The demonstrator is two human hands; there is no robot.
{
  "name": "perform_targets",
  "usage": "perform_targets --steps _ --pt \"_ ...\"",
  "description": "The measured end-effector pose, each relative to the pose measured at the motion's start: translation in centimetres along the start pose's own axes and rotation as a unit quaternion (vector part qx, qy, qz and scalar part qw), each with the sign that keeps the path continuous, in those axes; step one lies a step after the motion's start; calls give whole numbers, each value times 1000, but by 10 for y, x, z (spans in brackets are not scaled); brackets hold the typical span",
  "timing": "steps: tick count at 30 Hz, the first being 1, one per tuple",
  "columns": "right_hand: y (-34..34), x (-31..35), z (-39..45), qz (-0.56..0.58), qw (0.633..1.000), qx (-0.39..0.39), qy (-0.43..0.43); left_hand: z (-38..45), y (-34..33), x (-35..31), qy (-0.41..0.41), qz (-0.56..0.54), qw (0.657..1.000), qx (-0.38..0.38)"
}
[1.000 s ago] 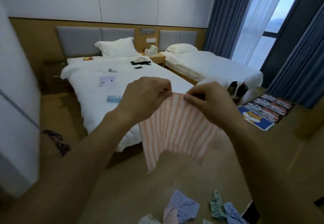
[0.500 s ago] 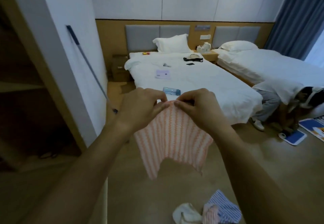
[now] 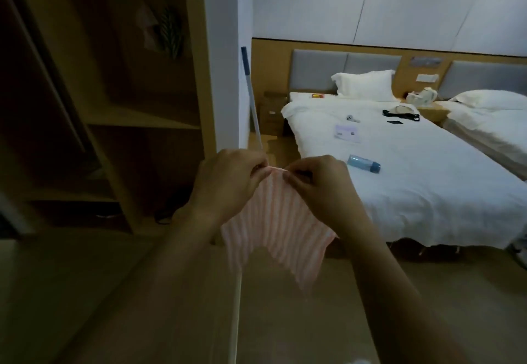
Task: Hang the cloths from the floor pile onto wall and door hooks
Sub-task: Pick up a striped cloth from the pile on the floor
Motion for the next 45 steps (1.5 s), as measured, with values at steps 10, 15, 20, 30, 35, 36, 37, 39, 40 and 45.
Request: perform_targets --steps 10,15,20,30,35,36,37,39,40,45 --pt "-88 70 66 38 994 48 94 -21 51 110 96 38 995 -10" --pt "-131 89 111 54 988 69 127 -8 64 161 123 75 989 -25" --pt "-170 105 172 83 983 68 147 25 76 215 147 91 984 -37" --pt "-238 129 303 108 974 70 186 103 90 320 194 134 967 -91" --pt "-268 133 352 89 969 76 216 127 83 365 206 120 966 -96" --pt "-274 134 361 85 969 78 218 132 81 374 205 120 966 -99" --pt "-279 135 370 81 969 80 220 138 80 384 204 120 966 -103" --pt "-291 138 389 76 969 77 223 150 78 404 201 115 966 -114" --pt "-298 140 398 76 969 75 224 155 76 415 199 112 966 -118" --pt "-334 157 448 65 973 59 213 186 75 477 180 95 971 -129"
Point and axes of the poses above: each hand's wrist, its own z-axis towards the middle knuckle, its own y-axis out of the back of the hand, x = y × z, the point moved 1 cm from there along z, towards the middle knuckle, and after that the axes turned 2 degrees about y, right-handed, at the moved point
